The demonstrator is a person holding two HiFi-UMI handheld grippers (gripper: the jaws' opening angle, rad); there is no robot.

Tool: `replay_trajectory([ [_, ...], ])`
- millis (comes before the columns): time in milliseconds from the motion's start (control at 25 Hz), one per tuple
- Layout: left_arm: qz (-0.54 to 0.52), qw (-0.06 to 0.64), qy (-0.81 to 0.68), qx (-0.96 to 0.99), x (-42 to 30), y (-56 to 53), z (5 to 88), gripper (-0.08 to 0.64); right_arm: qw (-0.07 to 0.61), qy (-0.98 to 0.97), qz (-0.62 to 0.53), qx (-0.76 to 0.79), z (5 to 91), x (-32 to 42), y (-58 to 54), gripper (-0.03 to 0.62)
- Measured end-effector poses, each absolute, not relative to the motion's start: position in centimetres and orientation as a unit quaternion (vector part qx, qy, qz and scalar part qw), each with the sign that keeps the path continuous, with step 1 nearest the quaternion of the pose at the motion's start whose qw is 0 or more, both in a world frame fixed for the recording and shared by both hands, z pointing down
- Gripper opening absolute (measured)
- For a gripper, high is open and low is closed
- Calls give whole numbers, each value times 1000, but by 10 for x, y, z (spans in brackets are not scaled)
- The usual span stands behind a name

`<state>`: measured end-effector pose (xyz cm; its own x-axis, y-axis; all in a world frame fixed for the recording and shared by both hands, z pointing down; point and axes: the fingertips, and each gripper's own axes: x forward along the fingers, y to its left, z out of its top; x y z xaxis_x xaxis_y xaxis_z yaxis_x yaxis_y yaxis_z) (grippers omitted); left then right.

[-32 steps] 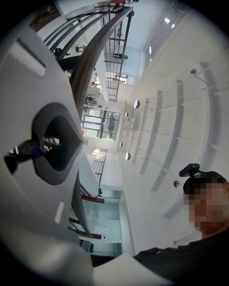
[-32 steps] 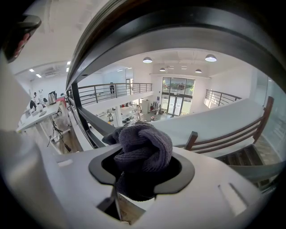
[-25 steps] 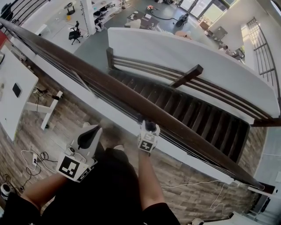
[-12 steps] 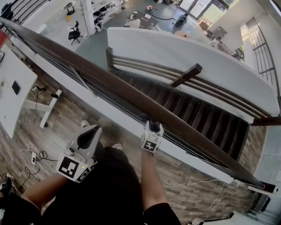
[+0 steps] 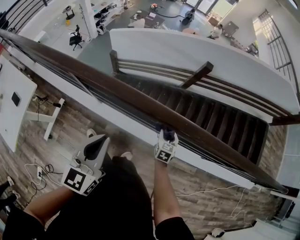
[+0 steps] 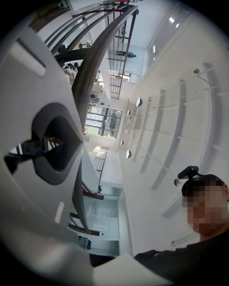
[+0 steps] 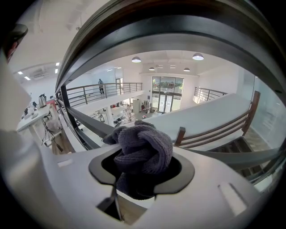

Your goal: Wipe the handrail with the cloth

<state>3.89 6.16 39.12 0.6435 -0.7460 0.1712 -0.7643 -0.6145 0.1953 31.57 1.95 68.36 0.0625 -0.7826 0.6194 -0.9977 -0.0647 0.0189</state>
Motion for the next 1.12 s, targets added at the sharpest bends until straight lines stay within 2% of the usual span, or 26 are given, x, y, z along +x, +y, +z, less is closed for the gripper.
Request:
replay_trajectory([
  [320, 51, 133, -398, 906, 58, 69, 396, 0, 241, -631, 252, 693, 693, 330, 36, 187],
  [520, 52, 143, -391, 908, 59, 73, 397, 0, 181, -593, 317, 718, 702, 356, 66, 181],
  [640, 52, 151, -392, 906, 53, 70, 400, 0, 181, -601, 318, 711, 702, 351, 74, 181],
  [840, 44, 151, -392, 906, 45, 66, 398, 0, 195, -620, 320, 689, 704, 316, 69, 181],
  [1120, 32, 148, -431, 889, -1, 50, 389, 0, 227, -696, 306, 609, 703, 210, 27, 181],
])
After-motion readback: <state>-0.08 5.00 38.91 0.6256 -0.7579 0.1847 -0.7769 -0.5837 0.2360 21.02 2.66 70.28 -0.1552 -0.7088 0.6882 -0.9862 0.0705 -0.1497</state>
